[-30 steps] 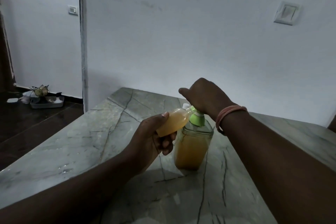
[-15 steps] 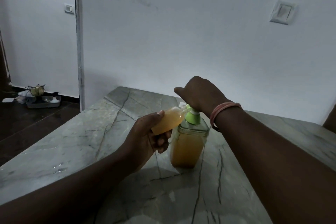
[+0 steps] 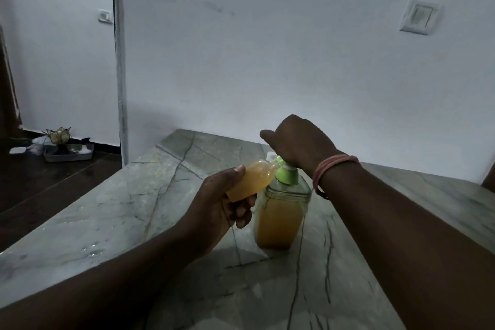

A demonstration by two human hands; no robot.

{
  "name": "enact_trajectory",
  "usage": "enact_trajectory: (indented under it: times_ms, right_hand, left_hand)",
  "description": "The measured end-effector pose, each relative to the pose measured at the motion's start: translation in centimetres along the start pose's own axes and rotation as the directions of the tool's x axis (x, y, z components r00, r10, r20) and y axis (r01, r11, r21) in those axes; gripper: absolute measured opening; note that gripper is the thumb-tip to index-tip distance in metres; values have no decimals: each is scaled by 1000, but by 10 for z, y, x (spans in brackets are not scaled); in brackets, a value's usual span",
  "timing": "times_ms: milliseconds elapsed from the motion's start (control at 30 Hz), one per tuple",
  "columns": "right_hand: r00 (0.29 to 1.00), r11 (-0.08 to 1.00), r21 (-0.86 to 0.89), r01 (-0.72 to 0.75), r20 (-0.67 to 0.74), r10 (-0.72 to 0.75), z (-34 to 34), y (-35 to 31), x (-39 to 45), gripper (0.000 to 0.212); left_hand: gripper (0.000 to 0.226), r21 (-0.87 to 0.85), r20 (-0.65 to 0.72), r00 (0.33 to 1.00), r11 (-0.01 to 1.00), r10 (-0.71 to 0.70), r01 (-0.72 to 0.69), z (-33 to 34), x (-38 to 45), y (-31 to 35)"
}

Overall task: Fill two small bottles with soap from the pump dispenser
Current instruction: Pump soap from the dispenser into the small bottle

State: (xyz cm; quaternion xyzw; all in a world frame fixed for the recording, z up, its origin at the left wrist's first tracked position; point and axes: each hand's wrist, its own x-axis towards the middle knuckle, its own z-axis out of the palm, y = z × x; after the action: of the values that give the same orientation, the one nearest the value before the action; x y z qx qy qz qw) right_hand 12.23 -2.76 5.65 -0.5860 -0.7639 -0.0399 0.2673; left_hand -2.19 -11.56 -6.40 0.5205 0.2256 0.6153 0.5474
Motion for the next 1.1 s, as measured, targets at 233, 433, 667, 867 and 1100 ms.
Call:
enact_trajectory:
  times_ms: [233, 433, 667, 867, 1100]
  right_hand:
    - [989, 976, -206, 77, 141, -48, -12, -12, 1, 35]
    - [999, 999, -35, 25, -24, -26, -1, -4, -1, 39]
    - [998, 990, -136, 39, 61, -31, -8, -8, -1, 38]
    - [999, 998, -44, 36, -14, -37, -3, -3, 1, 43]
    - [992, 1000, -25, 10, 129, -7, -4, -4, 0, 40]
  left_hand:
    - [36, 15, -16, 1000, 1000, -3, 3, 1, -3, 1]
    - [35, 17, -3, 1000, 1000, 0, 0, -2, -1, -1]
    - [38, 15, -9, 1000, 1000, 0, 0, 0, -3, 0]
    - [35, 9, 5, 1000, 1000, -8, 8, -2, -1, 0]
    - [36, -1, -2, 1000, 1000, -5, 5, -1, -2, -1]
